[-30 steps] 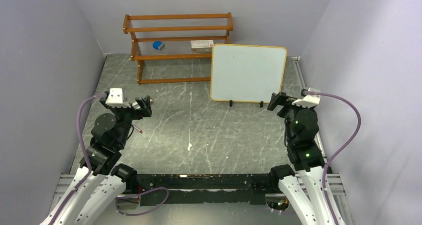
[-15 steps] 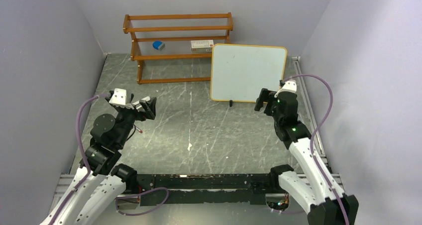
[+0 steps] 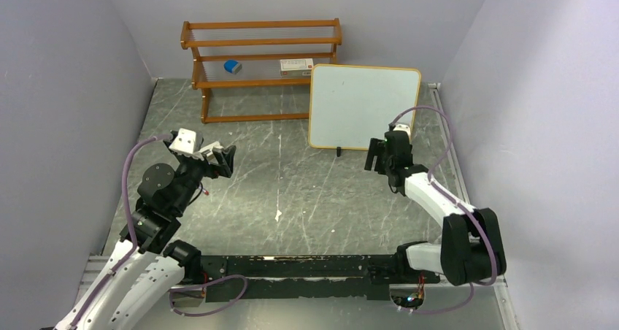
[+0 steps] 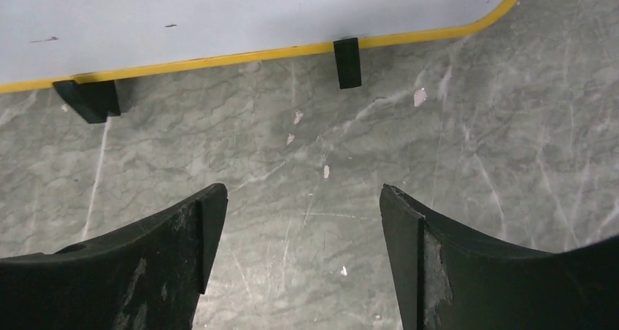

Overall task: Write a sentence on the whiteboard
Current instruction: Pick up the whiteboard stand from the center of the board.

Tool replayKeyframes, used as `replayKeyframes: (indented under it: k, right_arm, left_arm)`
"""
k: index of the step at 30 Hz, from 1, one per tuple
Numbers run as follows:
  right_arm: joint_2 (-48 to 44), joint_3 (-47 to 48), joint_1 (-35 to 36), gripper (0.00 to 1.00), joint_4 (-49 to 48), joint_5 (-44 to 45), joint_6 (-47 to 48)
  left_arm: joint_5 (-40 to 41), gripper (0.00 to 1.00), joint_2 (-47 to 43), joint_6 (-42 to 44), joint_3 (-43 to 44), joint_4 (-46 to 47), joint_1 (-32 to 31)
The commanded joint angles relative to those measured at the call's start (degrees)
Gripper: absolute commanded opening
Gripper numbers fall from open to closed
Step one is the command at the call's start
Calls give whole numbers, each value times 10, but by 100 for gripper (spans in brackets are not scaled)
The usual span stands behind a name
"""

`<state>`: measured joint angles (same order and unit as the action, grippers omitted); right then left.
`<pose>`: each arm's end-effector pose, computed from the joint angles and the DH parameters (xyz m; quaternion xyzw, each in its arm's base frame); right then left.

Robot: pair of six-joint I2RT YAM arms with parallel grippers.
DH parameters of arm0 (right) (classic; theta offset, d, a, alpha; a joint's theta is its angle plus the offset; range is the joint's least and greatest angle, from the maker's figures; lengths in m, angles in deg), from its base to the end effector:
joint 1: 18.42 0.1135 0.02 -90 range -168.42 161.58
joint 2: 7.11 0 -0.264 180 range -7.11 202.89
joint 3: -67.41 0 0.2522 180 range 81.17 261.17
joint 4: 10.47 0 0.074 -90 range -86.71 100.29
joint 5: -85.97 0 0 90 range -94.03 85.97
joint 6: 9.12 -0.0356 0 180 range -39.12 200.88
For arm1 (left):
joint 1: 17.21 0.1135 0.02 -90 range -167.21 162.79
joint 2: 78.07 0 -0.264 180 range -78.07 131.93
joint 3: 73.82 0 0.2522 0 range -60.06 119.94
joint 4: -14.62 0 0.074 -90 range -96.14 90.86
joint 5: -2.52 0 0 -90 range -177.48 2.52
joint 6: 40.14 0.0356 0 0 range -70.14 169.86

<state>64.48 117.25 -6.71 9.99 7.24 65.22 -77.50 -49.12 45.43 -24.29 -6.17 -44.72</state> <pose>0.2477 0.0442 0.1974 0.0711 0.9080 0.0081 0.4129 0.1218 -0.0565 0.3295 0.0810 0.7037 -0.1342 0.6930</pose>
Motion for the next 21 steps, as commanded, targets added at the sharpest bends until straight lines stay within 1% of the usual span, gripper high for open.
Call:
replayKeyframes:
  k: [1, 3, 4, 7, 10, 12, 16, 19, 21]
  right_arm:
    - [36, 1, -8, 80, -64, 12, 2]
    - [58, 10, -24, 79, -65, 12, 14]
    - [66, 13, -34, 78, -83, 7, 18]
    - [90, 17, -57, 71, -109, -18, 37]
    - [122, 29, -60, 67, -137, -34, 58]
    - [143, 37, -62, 61, -151, -42, 69]
    - [184, 48, -74, 52, -185, -55, 85]
    - [217, 65, -81, 43, -189, -55, 96]
    - [227, 68, -84, 42, -198, -59, 100]
  left_arm:
    - [-7, 96, 0, 12, -5, 22, -6]
    - [-6, 96, 0, 13, -6, 21, -8]
    - [-6, 96, -2, 13, -7, 22, -9]
    - [-7, 96, -1, 16, -8, 24, -12]
    - [-9, 95, 0, 18, -8, 28, -14]
    - [-10, 95, 1, 18, -8, 28, -14]
    - [-9, 95, -1, 20, -9, 28, -16]
    - [-8, 95, -3, 21, -10, 28, -16]
    - [-9, 95, -3, 22, -10, 30, -16]
